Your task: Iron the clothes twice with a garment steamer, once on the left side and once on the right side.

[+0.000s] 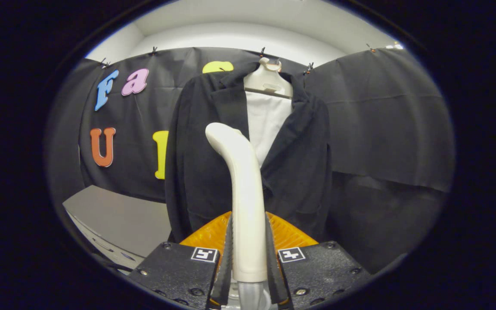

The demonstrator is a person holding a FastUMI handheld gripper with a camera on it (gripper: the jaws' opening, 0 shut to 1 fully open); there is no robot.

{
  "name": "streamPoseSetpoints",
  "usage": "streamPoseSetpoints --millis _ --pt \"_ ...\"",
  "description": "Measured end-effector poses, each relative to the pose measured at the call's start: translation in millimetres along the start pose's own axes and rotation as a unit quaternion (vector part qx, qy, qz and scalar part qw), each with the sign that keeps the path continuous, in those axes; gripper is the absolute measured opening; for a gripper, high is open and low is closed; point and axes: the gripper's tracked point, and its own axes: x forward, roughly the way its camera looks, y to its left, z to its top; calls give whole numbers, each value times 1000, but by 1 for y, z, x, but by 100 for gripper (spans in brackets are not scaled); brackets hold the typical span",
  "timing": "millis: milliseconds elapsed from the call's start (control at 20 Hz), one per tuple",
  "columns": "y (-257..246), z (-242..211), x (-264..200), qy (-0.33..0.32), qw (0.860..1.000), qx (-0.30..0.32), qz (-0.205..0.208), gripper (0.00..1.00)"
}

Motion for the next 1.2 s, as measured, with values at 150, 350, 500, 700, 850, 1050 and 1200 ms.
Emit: streamPoseSetpoints --millis 150,350,500,700,850,1050,1200 --pt "-2 -17 0 17 1000 0 -3 38" --pt "-2 -37 -3 34 999 -2 -6 38" --pt "1 -55 -5 49 999 -8 -5 38" --pt "13 -85 -6 79 997 -16 6 38" --pt "15 -103 -3 98 995 -20 6 38" --pt "17 -125 0 118 993 -17 3 38" --pt "18 -136 2 134 991 -15 1 38"
